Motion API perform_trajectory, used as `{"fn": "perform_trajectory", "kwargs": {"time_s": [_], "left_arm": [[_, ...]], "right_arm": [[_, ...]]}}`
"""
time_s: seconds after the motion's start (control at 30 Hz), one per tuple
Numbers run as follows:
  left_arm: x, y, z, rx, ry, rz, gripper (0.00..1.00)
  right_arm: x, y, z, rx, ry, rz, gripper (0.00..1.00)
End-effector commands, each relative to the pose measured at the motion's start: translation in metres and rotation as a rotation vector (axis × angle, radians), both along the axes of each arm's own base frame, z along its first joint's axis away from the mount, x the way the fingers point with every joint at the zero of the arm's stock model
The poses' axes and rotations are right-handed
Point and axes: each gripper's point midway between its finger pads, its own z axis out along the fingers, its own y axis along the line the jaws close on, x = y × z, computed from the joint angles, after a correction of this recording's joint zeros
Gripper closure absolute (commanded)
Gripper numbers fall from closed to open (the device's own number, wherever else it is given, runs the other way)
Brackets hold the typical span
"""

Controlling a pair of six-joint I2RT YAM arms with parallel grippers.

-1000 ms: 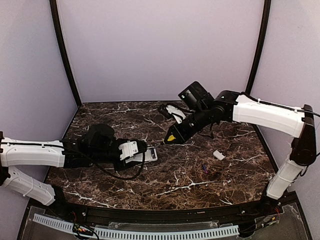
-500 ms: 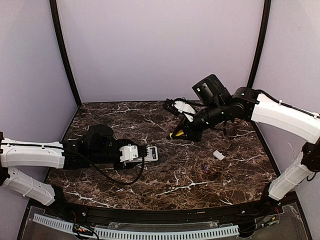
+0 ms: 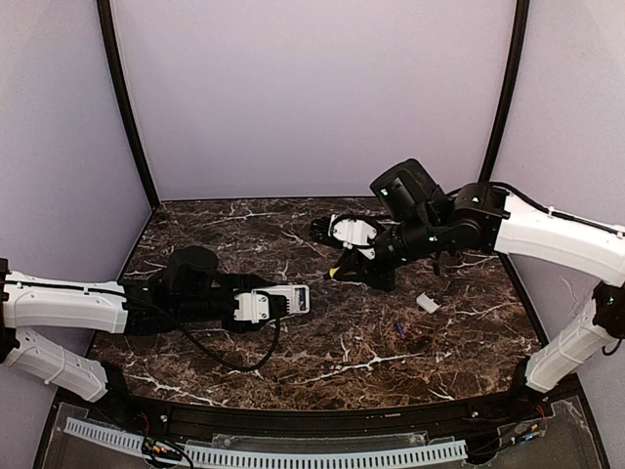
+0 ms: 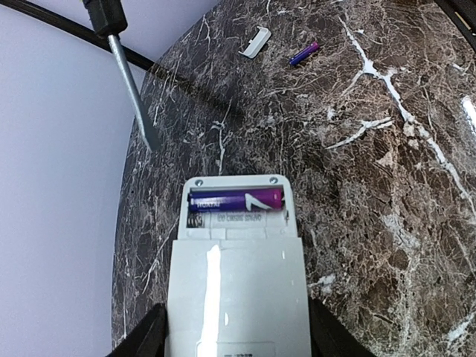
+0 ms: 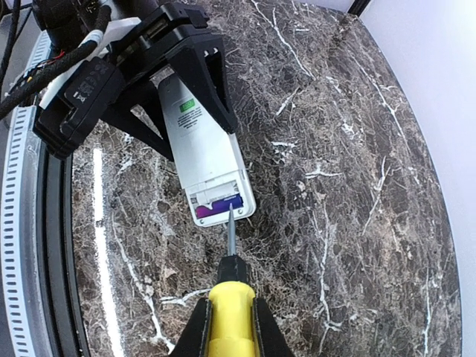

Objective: Unload the batteries from the remote control

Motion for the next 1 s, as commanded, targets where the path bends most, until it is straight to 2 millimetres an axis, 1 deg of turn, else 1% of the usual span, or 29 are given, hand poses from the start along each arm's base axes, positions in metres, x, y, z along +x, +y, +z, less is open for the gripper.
{"fn": "perform_trajectory", "kwargs": {"time_s": [0.0, 0.23, 0.47, 0.8, 0.97], "left_arm": [[0.001, -0.001, 0.007, -0.014, -0.051, -0.014, 1.00], [-0.001, 0.000, 0.009, -0.012, -0.058, -0.019, 1.00], [-0.001, 0.001, 0.011, -0.014, -0.070, -0.022, 1.00], [-0.002, 0.002, 0.011, -0.011, -0.071, -0.025, 1.00], [-0.002, 0.002, 0.012, -0.017, -0.070, -0.022, 1.00]], "right_arm": [[0.008, 0.011, 0.005, 0.007, -0.101, 0.002, 1.00], [0.011, 0.021, -0.007, -0.027, -0.108, 0.014, 1.00], [0.013, 0.026, -0.010, -0.037, -0.106, 0.020, 1.00], [0.015, 0.026, -0.007, -0.032, -0.118, 0.010, 1.00], [0.016, 0.026, -0.018, -0.052, -0.101, 0.005, 1.00]]}}
